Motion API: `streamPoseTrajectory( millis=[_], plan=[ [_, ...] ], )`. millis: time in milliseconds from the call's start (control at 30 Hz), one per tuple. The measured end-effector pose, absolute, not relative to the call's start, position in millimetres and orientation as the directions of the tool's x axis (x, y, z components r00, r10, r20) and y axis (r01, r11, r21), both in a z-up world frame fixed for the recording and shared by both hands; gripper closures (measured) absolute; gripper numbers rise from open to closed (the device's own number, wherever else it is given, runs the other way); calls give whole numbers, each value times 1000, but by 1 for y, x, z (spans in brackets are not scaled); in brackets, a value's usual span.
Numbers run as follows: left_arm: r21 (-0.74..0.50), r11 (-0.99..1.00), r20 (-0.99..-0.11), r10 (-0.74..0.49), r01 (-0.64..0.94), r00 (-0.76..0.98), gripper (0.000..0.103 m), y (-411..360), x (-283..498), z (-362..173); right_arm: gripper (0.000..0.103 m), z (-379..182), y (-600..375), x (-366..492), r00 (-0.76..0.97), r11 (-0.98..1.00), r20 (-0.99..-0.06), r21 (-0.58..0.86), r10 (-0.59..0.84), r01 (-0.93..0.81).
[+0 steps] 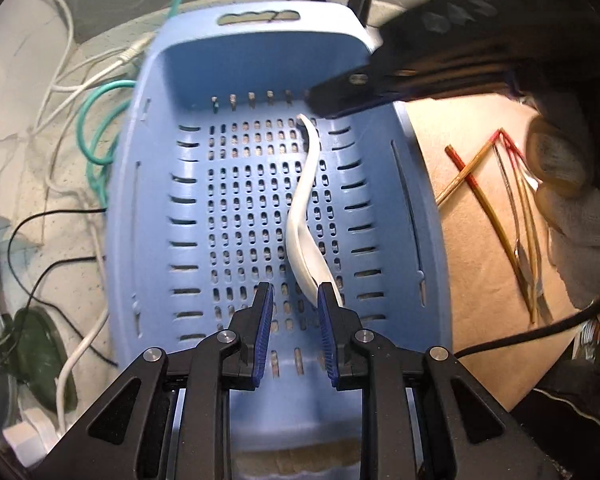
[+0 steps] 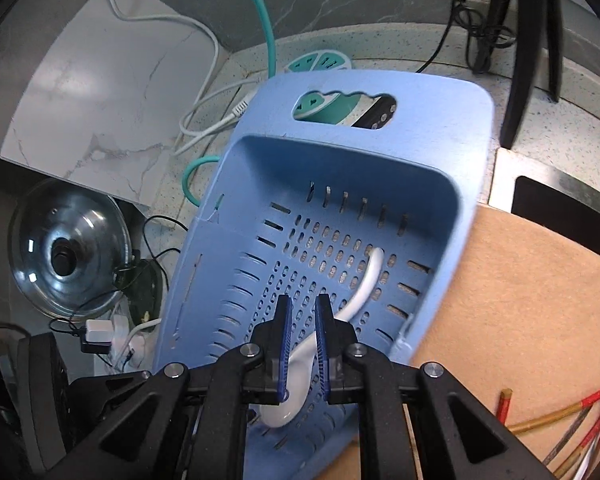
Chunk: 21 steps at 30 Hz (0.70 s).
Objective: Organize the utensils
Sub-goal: 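Lower the spoon into the blue basket and open the left tool, then move the left tool back over the chopsticks on the mat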
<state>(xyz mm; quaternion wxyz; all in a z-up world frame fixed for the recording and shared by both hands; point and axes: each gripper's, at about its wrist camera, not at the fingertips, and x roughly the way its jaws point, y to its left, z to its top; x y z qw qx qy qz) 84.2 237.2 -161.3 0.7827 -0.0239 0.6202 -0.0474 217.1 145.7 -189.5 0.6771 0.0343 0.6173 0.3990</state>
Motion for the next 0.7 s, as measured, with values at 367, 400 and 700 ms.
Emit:
streamPoseTrajectory(
  millis=[367,400,700],
  plan=[
    [-134,989,-930,-149,69,337,82,206,70,-111,86,-124,59,202,76,658,-763,497,642,-566],
    [-142,987,-925,-160,78,345,82,198,69,-107,86,-118,45,201,100,662,-756,491,646,-566],
    [-175,970,-908,-226,170,353,82,139,65,-106,86,-99,-67,198,228,717,-736,458,637,-525]
  ],
)
